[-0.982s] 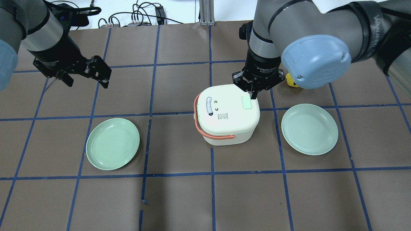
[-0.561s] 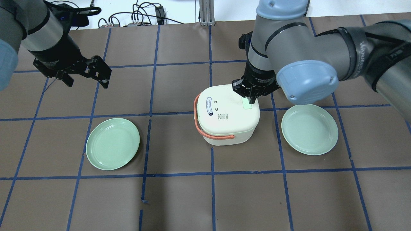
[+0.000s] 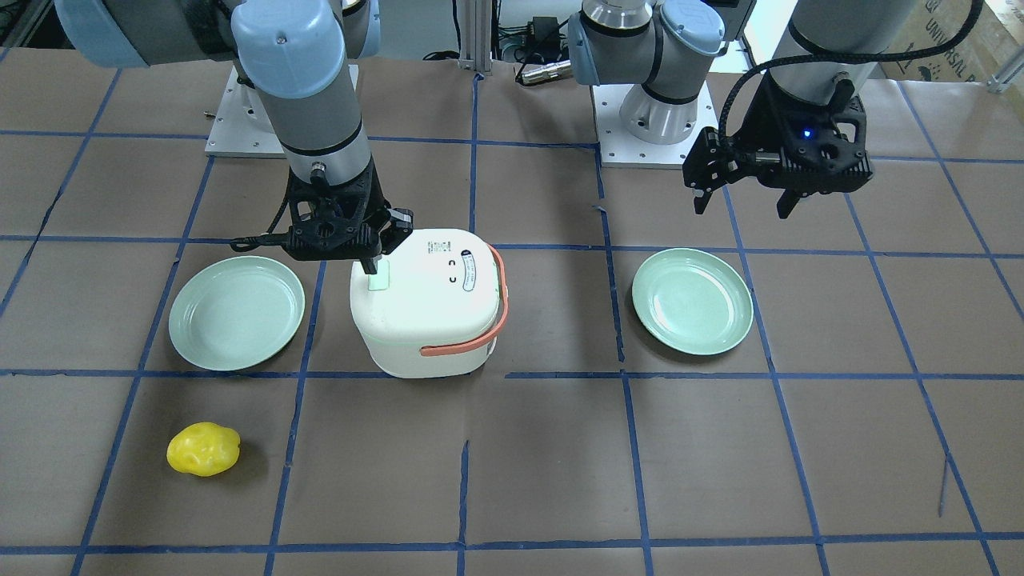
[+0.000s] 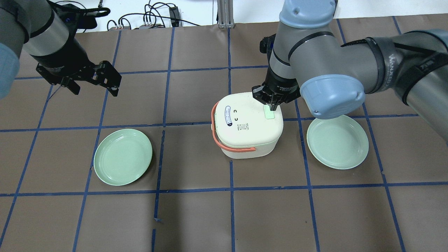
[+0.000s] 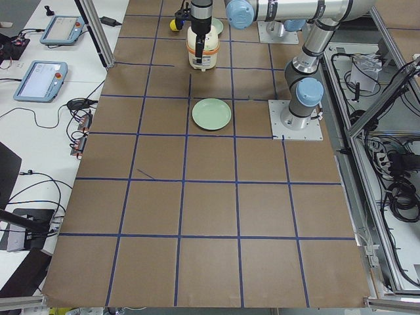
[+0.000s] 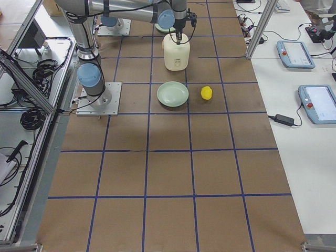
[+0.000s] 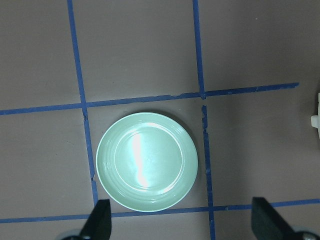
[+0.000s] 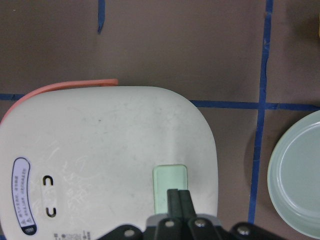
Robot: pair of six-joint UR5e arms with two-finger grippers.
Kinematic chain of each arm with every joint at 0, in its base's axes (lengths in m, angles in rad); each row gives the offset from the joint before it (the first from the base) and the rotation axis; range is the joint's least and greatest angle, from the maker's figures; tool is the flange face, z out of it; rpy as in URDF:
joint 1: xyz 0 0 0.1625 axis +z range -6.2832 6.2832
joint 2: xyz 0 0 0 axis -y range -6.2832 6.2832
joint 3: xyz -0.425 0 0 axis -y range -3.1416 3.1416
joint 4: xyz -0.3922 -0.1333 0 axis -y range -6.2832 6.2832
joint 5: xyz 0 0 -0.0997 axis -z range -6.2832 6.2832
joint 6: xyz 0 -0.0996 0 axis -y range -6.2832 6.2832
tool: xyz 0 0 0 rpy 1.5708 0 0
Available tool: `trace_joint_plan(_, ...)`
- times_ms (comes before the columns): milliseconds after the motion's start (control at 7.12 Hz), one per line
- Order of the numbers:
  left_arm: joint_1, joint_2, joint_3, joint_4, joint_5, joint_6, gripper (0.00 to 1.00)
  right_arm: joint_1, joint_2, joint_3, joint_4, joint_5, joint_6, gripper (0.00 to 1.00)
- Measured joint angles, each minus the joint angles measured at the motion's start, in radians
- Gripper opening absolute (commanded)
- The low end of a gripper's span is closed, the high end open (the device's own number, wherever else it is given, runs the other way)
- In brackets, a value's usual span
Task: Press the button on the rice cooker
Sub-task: 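Press down on the green button with the closed right gripper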
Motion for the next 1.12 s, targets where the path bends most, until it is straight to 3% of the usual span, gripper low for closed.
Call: trace_joint_plan(1123, -0.001, 0.0, 0.0, 0.0, 0.001, 0.0, 1.0, 0.003, 0.02, 0.008, -0.018, 0.007, 0.015, 0.06)
